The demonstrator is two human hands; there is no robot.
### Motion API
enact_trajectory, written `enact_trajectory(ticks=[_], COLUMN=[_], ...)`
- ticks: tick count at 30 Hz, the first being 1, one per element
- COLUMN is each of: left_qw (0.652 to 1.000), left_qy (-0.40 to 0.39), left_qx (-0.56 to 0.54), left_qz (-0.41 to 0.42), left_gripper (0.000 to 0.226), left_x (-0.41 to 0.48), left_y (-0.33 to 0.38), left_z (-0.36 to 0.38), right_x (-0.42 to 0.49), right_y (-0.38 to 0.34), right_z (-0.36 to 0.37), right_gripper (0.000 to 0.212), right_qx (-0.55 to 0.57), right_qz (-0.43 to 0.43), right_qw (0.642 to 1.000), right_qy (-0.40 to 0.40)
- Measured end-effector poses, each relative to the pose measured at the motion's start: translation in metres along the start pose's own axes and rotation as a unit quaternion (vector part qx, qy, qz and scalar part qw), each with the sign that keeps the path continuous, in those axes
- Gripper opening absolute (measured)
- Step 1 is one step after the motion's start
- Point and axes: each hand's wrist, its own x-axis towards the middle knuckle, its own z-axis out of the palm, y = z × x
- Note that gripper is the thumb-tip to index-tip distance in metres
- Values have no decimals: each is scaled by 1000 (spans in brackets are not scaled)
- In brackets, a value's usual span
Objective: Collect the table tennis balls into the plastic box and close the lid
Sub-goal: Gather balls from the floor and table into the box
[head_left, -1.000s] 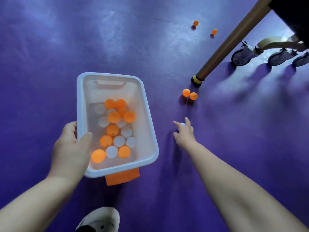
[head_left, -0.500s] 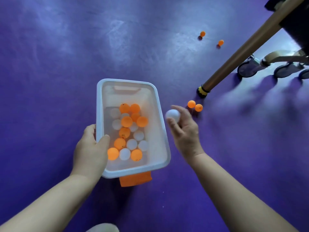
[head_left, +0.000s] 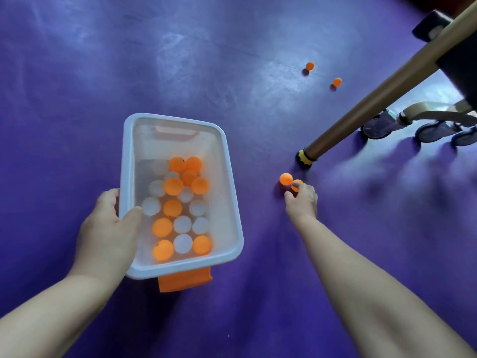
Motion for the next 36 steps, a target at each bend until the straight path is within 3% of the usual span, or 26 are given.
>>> enact_trajectory(ticks=[6, 11, 15, 18, 22, 25, 27, 30, 32, 34, 36], left_qw=[1000, 999, 999, 999, 998, 998, 998, 998, 998, 997, 997], left_qy=[18, 31, 31, 29, 32, 33, 32, 37, 43, 47, 49], left_qx=[-16, -19, -21, -22, -40, -48, -46, -38, -45, -50, -53], left_qz=[-1, -2, -14, -18, -27, -28, -22, -19, -20, -23, -29], left_gripper=[29, 28, 30, 29, 27, 25, 24, 24, 24, 23, 24], left_x=[24, 35, 39, 40, 45, 46, 46, 45, 45, 43, 40], left_y=[-2, -8, -11, -13, -15, -15, -15, -16, -17, -19, -19], left_z=[10, 21, 30, 32, 33, 28, 22, 10, 3, -4, -9], right_x=[43, 63, 65, 60, 53, 55, 56, 47, 29, 4, -28], right_y=[10, 18, 21, 23, 3, -14, -17, -21, -34, -59, -97], right_z=[10, 15, 17, 13, 9, 17, 23, 26, 25, 23, 14], right_gripper=[69, 66, 40, 23, 27, 58, 56, 40, 41, 48, 36], right_qx=[-112, -121, -125, -62, -51, -93, -110, -114, -45, 102, 284], right_qz=[79, 94, 109, 104, 47, 69, 84, 80, 57, -13, -112], right_qw=[988, 984, 985, 992, 993, 993, 988, 989, 997, 990, 937], right_qy=[-66, -95, -41, 40, 99, -16, -72, -57, 3, 100, 169])
